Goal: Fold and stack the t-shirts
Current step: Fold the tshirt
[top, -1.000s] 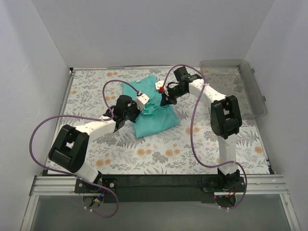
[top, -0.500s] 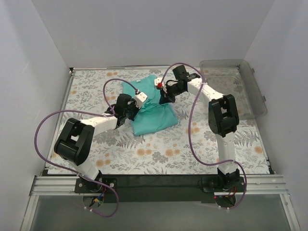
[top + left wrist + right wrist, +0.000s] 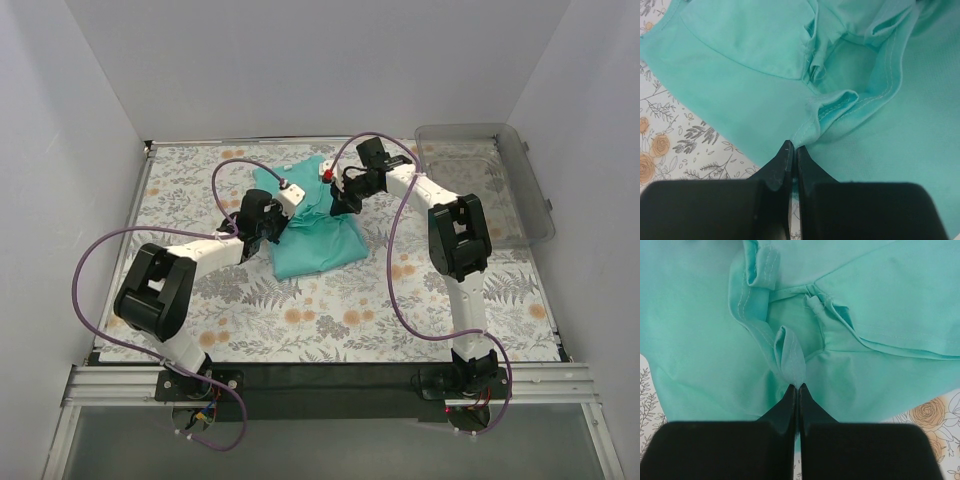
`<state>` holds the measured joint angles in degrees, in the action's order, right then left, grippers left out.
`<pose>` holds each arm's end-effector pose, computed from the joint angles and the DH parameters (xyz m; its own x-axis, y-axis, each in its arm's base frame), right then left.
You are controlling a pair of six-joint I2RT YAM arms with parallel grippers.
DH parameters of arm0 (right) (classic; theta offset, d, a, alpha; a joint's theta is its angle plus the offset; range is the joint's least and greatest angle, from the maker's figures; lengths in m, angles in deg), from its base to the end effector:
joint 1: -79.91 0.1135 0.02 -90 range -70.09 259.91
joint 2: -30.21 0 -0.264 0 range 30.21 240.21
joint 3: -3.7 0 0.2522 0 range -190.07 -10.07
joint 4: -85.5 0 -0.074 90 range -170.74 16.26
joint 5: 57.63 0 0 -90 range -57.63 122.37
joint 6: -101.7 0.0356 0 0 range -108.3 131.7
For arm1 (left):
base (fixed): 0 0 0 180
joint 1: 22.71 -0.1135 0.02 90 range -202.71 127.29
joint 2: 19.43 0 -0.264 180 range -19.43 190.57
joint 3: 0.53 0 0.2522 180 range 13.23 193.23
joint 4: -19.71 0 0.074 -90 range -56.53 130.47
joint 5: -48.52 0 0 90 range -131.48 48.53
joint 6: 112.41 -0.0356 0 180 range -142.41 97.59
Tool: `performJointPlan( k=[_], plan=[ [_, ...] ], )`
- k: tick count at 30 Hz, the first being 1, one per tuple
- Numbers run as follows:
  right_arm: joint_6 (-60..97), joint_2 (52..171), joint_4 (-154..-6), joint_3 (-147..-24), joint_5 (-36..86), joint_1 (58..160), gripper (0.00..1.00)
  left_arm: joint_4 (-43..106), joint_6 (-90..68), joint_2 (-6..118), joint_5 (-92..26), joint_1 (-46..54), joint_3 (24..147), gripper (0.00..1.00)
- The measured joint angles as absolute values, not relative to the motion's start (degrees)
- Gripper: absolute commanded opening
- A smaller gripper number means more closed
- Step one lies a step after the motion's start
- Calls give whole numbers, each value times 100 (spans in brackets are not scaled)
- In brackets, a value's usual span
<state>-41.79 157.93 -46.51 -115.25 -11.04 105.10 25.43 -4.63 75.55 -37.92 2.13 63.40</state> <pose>0.4289 0.2288 0.2004 0.0722 -0.6113 -0.7881 -0.9951 0.0096 -0.0986 0.3137 -0.1477 0.1809 -0.6591 -0.0307 -0.7514 0.2764 0.9194 -0.2800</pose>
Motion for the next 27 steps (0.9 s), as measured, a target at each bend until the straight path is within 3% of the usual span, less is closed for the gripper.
performJointPlan(
  k=[23, 27],
  plan=[
    [-3443, 16171, -5011, -11903, -628, 10502, 3, 2460, -406, 8303, -3760, -49, 6924, 0],
    [-3316, 16186, -5070, -11910, -580, 10499, 8, 2493, -400, 8360, -3760, -54, 6926, 0]
  ],
)
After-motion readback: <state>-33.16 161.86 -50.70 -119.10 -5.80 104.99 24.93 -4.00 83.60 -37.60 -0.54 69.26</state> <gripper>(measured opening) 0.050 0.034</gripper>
